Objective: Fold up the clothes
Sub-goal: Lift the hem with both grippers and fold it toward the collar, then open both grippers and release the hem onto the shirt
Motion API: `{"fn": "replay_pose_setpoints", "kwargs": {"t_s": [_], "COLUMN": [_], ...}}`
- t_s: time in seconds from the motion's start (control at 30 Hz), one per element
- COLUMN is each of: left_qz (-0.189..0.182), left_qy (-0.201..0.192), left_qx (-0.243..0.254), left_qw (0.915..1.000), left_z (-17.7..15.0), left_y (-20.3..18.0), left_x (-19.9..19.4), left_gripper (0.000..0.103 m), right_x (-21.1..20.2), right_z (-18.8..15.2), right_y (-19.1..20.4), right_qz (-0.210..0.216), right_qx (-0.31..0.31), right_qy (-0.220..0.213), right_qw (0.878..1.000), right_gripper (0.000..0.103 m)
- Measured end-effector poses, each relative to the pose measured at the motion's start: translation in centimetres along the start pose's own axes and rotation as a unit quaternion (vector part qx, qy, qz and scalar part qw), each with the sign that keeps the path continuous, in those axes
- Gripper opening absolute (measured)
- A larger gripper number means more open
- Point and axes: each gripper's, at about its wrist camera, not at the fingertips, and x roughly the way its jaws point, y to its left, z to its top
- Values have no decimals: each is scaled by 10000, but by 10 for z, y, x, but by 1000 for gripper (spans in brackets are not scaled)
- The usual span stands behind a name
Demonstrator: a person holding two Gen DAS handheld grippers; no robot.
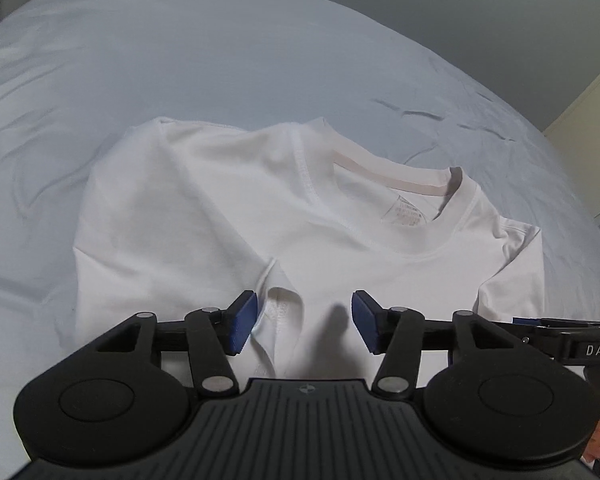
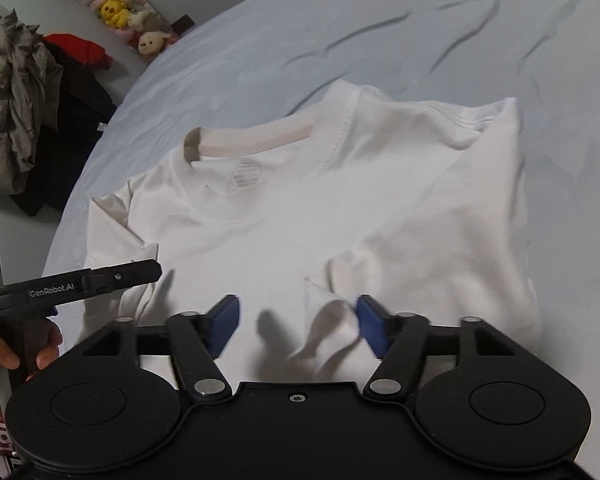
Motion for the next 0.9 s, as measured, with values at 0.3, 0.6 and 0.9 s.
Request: {"fn": "replay_pose_setpoints", "kwargs": {"t_s": [0.3, 0.6, 0.9], "left_qz": [190, 837, 802], "left_qy": [-340, -184, -128], "left_qx": [334, 1100, 1003], "left_qw": [9987, 9902, 9916], "left_z": [-5, -51, -83], "left_y": [-4, -5, 18], "left_x": [-52, -65, -56], "left_gripper": [33, 21, 21], "right_x": [-54, -58, -37], "right_z": [0, -49, -88], "right_y": [22, 8, 0], "right_qz": [-267, -789, -889], "right_qx": [-465, -771, -932], "right_qy": [-633, -173, 15], "right_qw": [9965, 9937, 9917], "right_gripper": [47, 15, 15]}}
